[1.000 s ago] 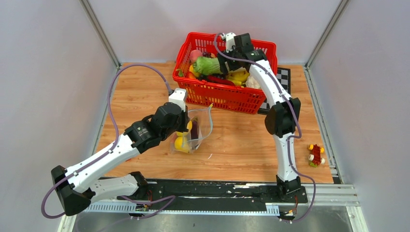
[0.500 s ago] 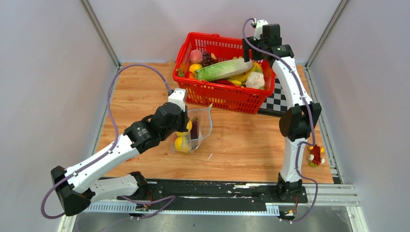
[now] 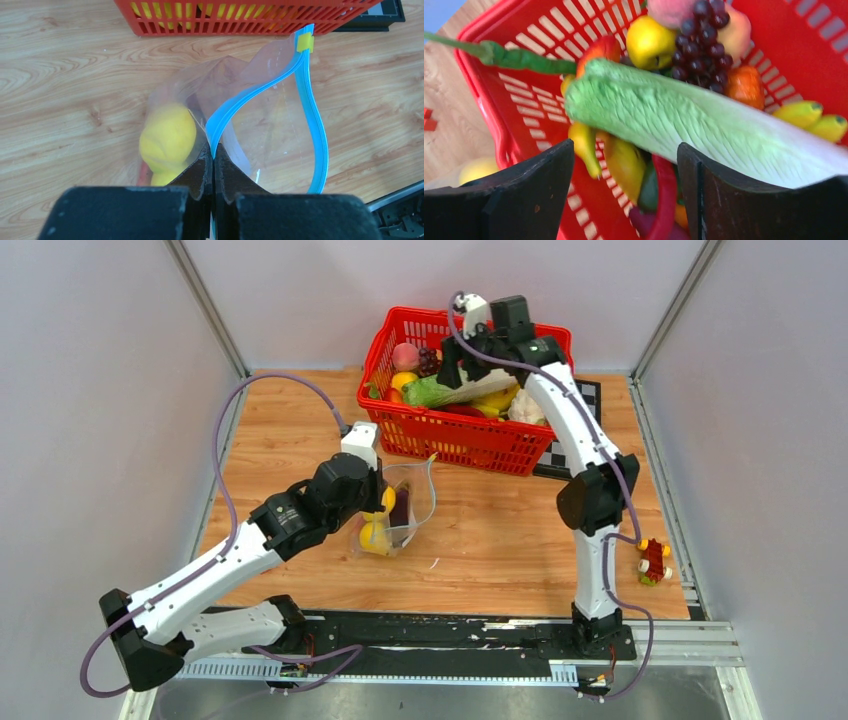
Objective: Place the food in the zip-top bag and seal the zipper
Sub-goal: Adjust the fake food in the bin.
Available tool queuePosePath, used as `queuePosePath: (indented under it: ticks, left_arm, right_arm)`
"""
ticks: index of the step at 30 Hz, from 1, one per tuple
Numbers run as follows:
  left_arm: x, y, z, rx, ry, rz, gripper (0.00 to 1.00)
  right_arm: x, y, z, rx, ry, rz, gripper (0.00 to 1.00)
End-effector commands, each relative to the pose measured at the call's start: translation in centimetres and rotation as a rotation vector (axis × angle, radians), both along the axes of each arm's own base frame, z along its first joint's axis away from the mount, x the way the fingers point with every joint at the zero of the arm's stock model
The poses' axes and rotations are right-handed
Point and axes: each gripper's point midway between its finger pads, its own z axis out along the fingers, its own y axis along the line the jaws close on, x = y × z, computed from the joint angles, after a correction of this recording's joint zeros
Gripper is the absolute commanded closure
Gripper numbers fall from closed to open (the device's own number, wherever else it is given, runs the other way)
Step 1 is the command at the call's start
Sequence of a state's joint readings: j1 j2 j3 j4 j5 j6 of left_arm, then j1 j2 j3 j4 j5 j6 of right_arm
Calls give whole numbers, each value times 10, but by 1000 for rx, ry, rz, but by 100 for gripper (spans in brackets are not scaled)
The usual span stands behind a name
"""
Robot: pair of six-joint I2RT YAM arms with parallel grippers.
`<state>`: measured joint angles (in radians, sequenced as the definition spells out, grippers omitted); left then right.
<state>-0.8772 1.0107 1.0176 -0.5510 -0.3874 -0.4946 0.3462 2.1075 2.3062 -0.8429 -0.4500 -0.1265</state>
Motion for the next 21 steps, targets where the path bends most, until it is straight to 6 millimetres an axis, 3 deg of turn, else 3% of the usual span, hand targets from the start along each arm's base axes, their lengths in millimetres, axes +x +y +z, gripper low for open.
queuePosePath:
  ticks: [1,5,12,21]
  left_arm:
    - [3,8,18,-43,-53,48,100]
    - [0,8,16,-38,-39,35,100]
    - [-2,7,15,-31,-33,23,100]
    - [0,7,14,0,-30,11,100]
  right_arm:
    - [41,30,4,-8,-126,-117,22]
    - [76,49,17,105,-207,-176,19]
    - [100,89,16,86,-418,-75,10]
    - [129,108,-4,63,-581,-15,7]
